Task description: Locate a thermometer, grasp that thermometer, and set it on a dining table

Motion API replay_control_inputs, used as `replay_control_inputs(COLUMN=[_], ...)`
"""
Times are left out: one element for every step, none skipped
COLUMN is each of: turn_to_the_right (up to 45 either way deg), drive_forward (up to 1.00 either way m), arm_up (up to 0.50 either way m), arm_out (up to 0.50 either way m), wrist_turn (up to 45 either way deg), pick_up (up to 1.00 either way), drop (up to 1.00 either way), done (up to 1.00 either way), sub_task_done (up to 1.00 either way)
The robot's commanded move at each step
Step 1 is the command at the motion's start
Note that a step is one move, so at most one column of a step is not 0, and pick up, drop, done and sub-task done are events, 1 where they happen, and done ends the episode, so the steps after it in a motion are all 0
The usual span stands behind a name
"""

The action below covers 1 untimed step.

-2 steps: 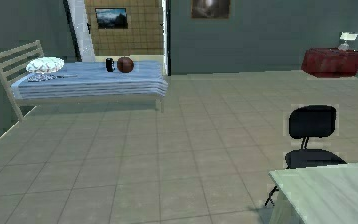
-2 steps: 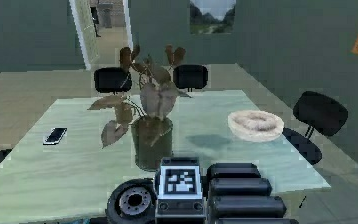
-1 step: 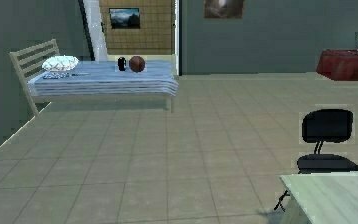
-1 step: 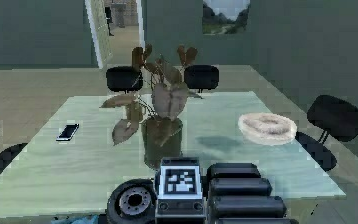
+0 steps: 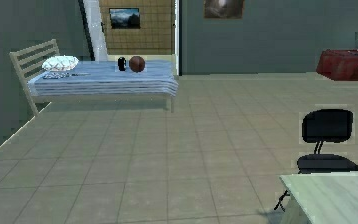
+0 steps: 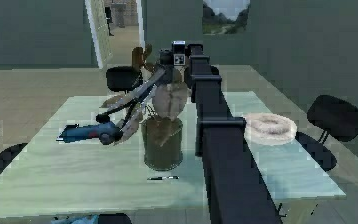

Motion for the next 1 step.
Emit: replay_control_inputs(turn_to_the_right=[0.0], drive_forward=[0.00], arm_up=[0.00], arm_out=[0.00], wrist_turn=[45.0], pick_up=[0.00], drop=[0.00], done=[0.00], sub_task_done=[0.00])
